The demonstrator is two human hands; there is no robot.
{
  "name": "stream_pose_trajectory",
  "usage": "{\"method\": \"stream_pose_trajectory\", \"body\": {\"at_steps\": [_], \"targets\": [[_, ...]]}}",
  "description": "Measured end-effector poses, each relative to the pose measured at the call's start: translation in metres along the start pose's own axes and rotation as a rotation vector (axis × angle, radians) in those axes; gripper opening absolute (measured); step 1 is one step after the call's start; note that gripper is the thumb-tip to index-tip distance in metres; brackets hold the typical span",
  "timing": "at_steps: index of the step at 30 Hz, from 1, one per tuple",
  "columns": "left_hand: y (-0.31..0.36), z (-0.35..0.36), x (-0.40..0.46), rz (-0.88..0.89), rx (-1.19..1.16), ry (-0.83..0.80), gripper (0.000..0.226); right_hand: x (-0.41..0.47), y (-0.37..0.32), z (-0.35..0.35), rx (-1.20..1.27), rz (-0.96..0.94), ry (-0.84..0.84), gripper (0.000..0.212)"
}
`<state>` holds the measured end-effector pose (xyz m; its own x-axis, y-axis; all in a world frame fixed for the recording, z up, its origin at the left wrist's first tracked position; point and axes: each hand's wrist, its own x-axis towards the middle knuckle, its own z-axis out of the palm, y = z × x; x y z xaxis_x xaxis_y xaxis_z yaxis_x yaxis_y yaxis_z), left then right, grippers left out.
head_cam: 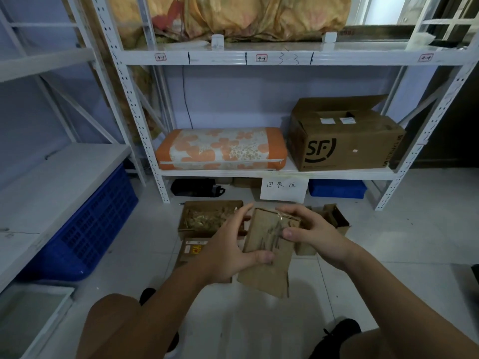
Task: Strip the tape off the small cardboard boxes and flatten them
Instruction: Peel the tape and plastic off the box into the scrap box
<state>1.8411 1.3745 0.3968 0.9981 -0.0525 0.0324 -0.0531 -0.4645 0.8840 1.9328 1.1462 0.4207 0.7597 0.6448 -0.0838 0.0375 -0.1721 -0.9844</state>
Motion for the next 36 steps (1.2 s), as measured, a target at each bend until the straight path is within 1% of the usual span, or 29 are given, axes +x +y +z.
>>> {"method": "stream_pose_trajectory", "body": {"at_steps": [2, 4, 5, 7, 10, 12, 14, 15, 16, 18, 19, 21, 25, 30, 33, 36], "targets": [[0.002, -0.002, 0.0, 0.013, -0.048, -0.103, 0.121, -0.001, -0.002, -0.001, 0.023, -0.039, -0.094, 0.072], [0.002, -0.001, 0.0, 0.022, -0.148, -0.186, 0.121, 0.0, -0.006, 0.0, 0.028, -0.062, -0.142, 0.068], [0.001, -0.001, 0.0, 0.015, -0.198, -0.197, 0.12, 0.0, -0.009, 0.0, 0.032, -0.059, -0.152, 0.069], [0.001, -0.001, 0.0, 0.014, -0.244, -0.168, 0.113, 0.0, -0.014, 0.001, 0.036, -0.046, -0.162, 0.071], [-0.001, 0.001, 0.0, 0.037, -0.275, -0.098, 0.091, 0.0, -0.016, 0.002, -0.028, -0.029, -0.167, 0.074], [-0.007, 0.001, 0.002, 0.046, -0.247, -0.023, 0.088, 0.0, -0.016, 0.005, -0.147, -0.039, -0.079, 0.072], [-0.015, -0.001, 0.003, 0.043, -0.187, 0.045, 0.088, 0.0, -0.019, 0.011, -0.304, -0.141, 0.082, 0.069], [-0.018, -0.002, 0.003, 0.037, -0.154, 0.074, 0.086, 0.0, -0.022, 0.014, -0.41, -0.235, 0.151, 0.067], [-0.021, -0.003, 0.003, 0.029, -0.113, 0.1, 0.084, -0.001, -0.025, 0.018, -0.514, -0.336, 0.186, 0.063], [-0.022, -0.002, 0.003, 0.016, -0.022, 0.139, 0.085, -0.001, -0.031, 0.03, -0.663, -0.481, 0.165, 0.052], [-0.023, -0.002, 0.003, 0.018, 0.01, 0.149, 0.089, -0.001, -0.034, 0.036, -0.726, -0.506, 0.14, 0.046], [-0.025, 0.0, 0.004, 0.034, 0.055, 0.148, 0.097, 0.003, -0.034, 0.046, -0.831, -0.478, 0.115, 0.042], [-0.026, -0.001, 0.003, -0.006, 0.041, 0.11, 0.101, 0.009, -0.026, 0.049, -0.78, -0.452, 0.126, 0.041], [-0.028, -0.001, 0.004, -0.062, -0.021, 0.102, 0.097, 0.005, -0.022, 0.047, -0.757, -0.489, 0.131, 0.025], [-0.027, 0.001, 0.004, -0.067, -0.03, 0.111, 0.097, 0.002, -0.022, 0.046, -0.821, -0.502, 0.135, 0.018], [-0.028, 0.001, 0.004, -0.073, -0.01, 0.144, 0.099, -0.001, -0.023, 0.048, -0.895, -0.503, 0.184, 0.017]]}}
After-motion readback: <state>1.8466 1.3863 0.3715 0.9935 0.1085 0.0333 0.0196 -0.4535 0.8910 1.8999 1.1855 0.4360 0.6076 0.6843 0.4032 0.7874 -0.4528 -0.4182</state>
